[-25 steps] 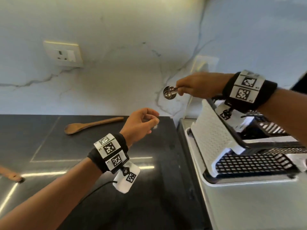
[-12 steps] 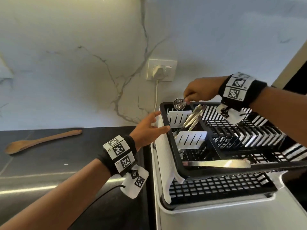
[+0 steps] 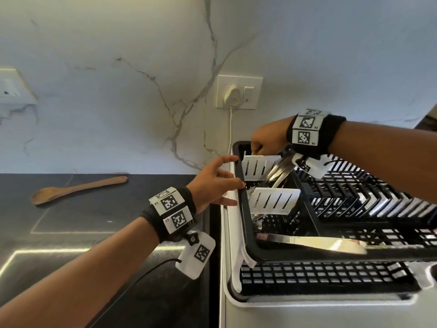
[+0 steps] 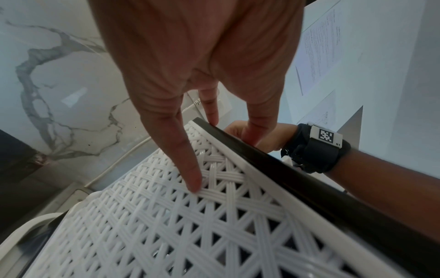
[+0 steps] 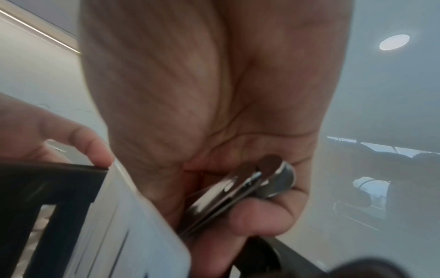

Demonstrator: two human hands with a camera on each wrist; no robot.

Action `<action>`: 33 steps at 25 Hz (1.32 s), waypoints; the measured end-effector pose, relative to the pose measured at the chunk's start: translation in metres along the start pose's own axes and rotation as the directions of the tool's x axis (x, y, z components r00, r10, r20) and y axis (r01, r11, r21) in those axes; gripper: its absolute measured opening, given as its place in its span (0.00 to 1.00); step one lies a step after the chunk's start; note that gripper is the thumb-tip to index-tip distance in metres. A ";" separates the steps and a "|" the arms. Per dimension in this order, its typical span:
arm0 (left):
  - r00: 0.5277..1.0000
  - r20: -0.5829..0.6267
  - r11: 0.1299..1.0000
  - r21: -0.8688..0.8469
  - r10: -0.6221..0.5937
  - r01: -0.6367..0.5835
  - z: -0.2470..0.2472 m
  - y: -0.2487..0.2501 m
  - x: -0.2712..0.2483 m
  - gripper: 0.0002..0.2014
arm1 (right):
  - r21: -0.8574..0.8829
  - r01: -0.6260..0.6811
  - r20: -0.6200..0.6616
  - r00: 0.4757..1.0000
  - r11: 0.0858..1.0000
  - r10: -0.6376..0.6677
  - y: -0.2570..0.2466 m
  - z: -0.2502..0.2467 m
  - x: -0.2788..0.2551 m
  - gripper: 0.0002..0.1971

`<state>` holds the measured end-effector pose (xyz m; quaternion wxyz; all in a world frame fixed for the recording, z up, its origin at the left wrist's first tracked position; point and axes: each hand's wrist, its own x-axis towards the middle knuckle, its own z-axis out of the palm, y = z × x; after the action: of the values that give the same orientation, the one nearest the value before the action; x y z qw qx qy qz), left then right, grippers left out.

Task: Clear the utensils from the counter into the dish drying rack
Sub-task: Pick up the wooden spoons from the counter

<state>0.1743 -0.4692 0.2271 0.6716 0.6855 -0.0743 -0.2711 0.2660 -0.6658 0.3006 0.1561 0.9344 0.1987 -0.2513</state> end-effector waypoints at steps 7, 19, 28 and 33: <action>1.000 -0.018 1.000 0.013 0.002 -0.002 0.001 0.001 -0.002 0.32 | 0.048 -0.001 -0.044 0.999 0.999 0.003 0.000 0.000 -0.011 0.14; 1.000 -0.014 0.912 0.410 0.024 -0.016 -0.046 -0.054 -0.038 0.22 | 0.148 0.076 -0.241 0.970 0.986 -0.039 -0.079 -0.066 -0.025 0.14; 0.809 -0.561 0.435 0.694 -0.172 0.574 -0.314 -0.188 -0.184 0.37 | 0.033 0.308 -0.089 0.949 0.951 -0.304 -0.297 -0.063 0.113 0.20; 0.724 -0.656 0.388 0.622 -0.216 0.680 -0.405 -0.226 -0.251 0.46 | 0.065 0.307 -0.155 0.943 0.949 -0.294 -0.393 -0.033 0.247 0.37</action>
<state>0.0947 0.0235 0.0586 0.1504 0.9530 0.1677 -0.2025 0.2987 -0.2379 0.1216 0.0597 0.9147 0.3385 -0.2127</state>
